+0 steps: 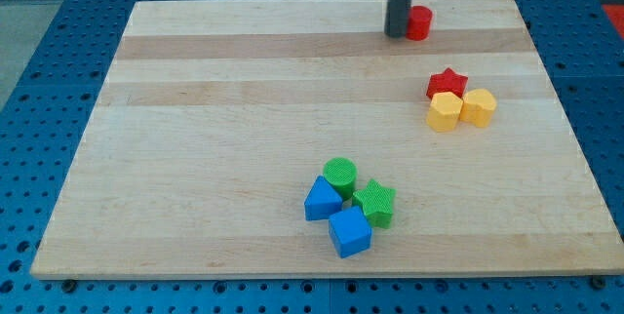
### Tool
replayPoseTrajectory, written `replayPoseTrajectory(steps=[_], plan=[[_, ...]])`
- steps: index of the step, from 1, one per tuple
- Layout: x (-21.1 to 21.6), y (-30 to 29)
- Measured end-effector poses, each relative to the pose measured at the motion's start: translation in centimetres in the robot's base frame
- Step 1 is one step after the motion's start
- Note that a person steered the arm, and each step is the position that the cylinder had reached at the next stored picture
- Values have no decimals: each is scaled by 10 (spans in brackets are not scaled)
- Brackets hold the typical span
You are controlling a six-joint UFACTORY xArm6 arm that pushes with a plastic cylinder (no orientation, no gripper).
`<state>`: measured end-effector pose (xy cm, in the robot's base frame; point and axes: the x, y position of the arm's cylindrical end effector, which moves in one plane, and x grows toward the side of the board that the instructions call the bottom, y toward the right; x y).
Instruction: Separate the red star from the yellow blocks
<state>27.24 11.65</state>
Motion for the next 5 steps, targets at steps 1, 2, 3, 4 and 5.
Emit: replayPoseTrajectory(steps=[1, 2, 3, 4, 5], plan=[[0, 22], [0, 40], [37, 63], [93, 128], [148, 136]])
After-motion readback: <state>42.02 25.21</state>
